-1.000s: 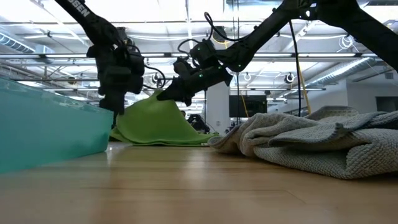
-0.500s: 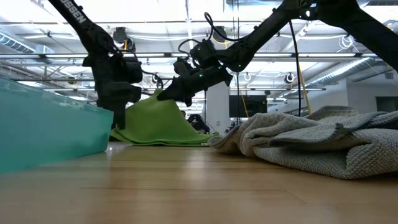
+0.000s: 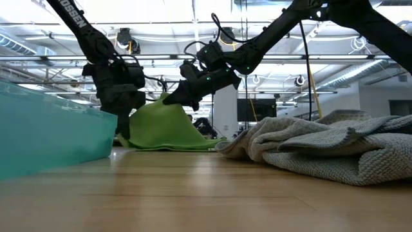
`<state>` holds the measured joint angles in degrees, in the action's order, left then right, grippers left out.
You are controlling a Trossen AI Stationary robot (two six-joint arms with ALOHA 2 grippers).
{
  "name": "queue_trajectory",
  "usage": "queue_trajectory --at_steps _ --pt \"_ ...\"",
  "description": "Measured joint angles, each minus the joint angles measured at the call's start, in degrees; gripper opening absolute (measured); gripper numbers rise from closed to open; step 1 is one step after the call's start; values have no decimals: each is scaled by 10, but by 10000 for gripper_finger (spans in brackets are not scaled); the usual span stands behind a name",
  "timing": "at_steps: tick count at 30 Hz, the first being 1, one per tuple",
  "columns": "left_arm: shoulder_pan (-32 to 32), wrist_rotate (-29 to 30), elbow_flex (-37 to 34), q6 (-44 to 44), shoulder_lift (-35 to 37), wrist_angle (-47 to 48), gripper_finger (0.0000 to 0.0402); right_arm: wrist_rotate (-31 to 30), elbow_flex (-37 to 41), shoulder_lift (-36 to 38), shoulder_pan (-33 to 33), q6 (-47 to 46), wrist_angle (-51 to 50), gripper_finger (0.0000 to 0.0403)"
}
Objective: Fold microfiber towels
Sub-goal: Fold the green microfiber cloth
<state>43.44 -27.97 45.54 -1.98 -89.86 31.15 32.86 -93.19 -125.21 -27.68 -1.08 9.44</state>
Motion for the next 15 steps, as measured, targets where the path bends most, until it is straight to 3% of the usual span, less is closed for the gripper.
queue_trajectory --at_steps 2,8,15 --pt "2 -1 0 8 0 6 11 0 0 0 0 0 -7 2" --pt "6 -42 22 36 24 55 6 3 0 20 0 -31 -25 2" --pt "-19 -40 91 35 132 133 4 3 0 99 12 -56 -89 2"
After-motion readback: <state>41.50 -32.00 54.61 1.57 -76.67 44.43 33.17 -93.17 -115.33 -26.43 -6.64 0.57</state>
